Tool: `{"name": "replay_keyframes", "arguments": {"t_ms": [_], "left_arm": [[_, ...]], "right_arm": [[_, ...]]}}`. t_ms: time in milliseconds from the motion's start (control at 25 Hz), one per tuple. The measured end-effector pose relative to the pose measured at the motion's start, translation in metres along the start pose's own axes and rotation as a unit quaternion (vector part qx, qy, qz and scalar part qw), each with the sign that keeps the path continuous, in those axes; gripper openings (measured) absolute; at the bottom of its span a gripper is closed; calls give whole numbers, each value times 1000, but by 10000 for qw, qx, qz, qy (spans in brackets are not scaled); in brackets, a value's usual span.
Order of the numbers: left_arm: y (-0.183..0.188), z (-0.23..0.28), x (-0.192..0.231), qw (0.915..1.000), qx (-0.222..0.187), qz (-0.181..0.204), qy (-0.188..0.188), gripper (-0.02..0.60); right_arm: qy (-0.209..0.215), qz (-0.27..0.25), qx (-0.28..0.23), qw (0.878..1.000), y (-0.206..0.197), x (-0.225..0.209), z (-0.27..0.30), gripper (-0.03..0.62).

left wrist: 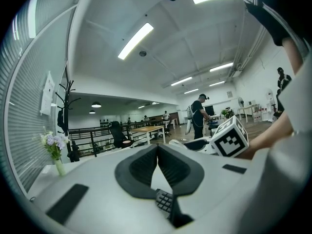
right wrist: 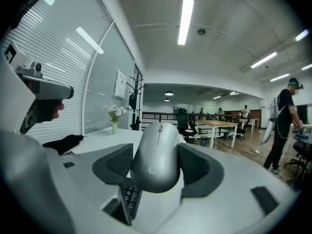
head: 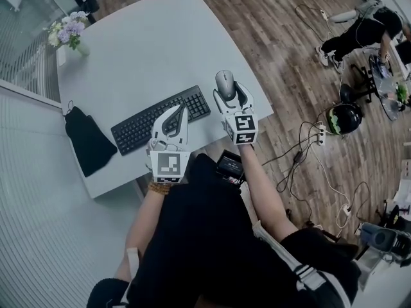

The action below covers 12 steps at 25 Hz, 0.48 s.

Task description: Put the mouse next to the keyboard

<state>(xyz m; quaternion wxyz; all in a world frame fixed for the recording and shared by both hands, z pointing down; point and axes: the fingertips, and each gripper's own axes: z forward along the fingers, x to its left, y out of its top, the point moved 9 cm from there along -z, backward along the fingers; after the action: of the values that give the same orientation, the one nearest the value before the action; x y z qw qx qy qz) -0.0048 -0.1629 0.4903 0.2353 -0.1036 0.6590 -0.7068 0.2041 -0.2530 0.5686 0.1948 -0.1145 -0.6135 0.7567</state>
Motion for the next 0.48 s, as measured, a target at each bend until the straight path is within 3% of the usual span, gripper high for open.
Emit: {"name": "replay_keyframes", "arguments": {"t_ms": [480], "left_arm": [[-18,6,4,9999,125,20,-29,11]], "right_arm": [[54,102,332,9994,-31,-6,25,299]]}}
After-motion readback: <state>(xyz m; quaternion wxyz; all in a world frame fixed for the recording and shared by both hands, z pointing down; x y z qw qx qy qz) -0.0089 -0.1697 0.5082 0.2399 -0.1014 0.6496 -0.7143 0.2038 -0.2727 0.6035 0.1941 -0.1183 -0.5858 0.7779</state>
